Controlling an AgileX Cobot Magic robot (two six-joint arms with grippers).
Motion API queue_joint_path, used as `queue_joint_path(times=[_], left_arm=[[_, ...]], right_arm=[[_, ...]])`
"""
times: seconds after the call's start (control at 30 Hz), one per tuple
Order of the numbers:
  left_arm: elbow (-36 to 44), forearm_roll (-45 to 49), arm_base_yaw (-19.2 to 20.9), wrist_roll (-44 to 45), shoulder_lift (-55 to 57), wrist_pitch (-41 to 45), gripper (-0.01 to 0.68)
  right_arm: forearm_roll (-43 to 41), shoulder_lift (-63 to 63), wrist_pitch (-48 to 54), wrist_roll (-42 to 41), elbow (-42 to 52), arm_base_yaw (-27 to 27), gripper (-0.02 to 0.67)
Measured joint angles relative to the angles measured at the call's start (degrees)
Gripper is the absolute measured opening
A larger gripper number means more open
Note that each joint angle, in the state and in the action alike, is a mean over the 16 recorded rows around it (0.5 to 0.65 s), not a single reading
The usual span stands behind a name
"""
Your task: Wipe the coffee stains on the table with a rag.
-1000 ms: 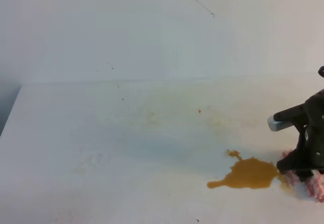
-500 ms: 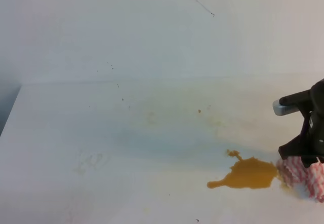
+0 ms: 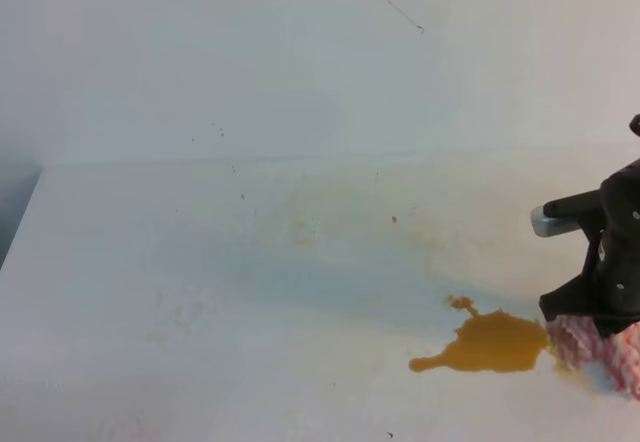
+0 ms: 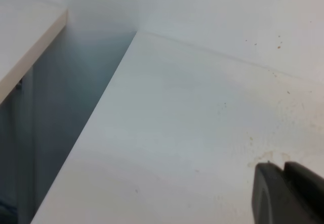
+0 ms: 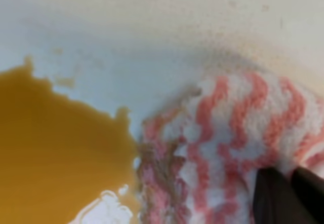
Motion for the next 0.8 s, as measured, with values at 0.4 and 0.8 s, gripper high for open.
queue_joint_path(times=[0.4,0.8], left_arm=[[0.0,0.0,0.0,0.0,0.0,0.1,-0.003],[0.1,0.0,0.0,0.0,-0.1,-0.1,-0.003]], right_arm=[[0.1,0.6,2.7,0.2,-0.2,0.0,0.318],[0.9,1.4,0.9,1.9,-0.2,0.0,0.183]])
